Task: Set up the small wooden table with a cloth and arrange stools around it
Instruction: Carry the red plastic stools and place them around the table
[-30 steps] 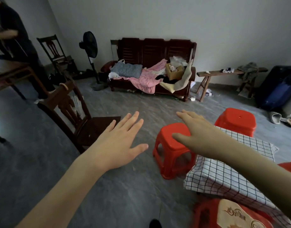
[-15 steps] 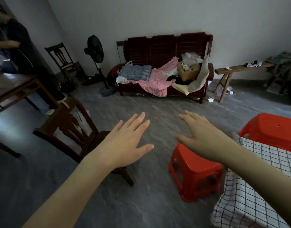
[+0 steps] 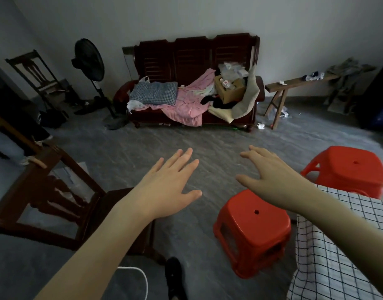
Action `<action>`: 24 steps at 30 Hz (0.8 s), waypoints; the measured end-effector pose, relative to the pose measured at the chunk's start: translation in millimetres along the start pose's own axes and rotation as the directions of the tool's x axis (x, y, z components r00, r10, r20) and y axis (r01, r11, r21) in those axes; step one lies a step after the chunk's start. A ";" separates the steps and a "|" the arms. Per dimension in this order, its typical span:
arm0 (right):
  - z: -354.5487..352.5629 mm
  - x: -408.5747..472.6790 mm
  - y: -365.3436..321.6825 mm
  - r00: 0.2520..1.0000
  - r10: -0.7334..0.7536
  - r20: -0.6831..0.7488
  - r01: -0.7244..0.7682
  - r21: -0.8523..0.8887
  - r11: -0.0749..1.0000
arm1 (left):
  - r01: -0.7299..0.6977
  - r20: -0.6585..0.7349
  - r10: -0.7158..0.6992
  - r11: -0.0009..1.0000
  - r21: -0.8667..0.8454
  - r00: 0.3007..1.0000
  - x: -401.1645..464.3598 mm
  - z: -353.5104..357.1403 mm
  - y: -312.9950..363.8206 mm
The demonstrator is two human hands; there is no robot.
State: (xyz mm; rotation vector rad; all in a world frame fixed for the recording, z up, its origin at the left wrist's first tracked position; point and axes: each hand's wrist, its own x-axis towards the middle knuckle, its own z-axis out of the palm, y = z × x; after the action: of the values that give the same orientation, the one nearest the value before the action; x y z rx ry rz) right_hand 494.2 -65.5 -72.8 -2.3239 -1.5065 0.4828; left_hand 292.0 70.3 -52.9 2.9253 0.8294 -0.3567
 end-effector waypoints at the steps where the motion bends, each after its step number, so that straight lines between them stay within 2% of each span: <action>1: 2.2 11.5 2.1 1.000 0.018 -0.006 -0.018 0.001 1.000 | -0.021 -0.003 0.021 1.000 0.002 1.000 14.7 0.7 -8.6; 6: 9.5 76.6 13.2 0.994 0.097 -0.049 -0.097 0.016 0.995 | -0.152 0.006 0.152 0.988 0.032 0.988 101.5 -2.3 -54.8; 14: 12.0 176.0 27.2 0.937 0.266 -0.227 -0.256 0.075 0.964 | -0.370 0.001 0.371 0.926 0.071 0.929 249.8 -18.9 -114.2; 19: 31.8 187.1 56.0 0.863 0.433 -0.260 -0.418 0.116 0.901 | -0.524 0.040 0.523 0.852 0.017 0.852 325.1 7.1 -99.1; 24: 66.7 155.0 106.2 0.734 0.641 -0.225 -0.611 0.194 0.768 | -0.694 0.147 0.691 0.719 -0.033 0.708 377.9 64.3 -41.9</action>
State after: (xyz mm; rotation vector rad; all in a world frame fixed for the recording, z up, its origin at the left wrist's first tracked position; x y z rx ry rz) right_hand 609.3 41.6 -195.5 -2.6384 -0.5126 0.3519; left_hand 569.3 288.8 -208.0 2.9022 -0.3334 -0.4976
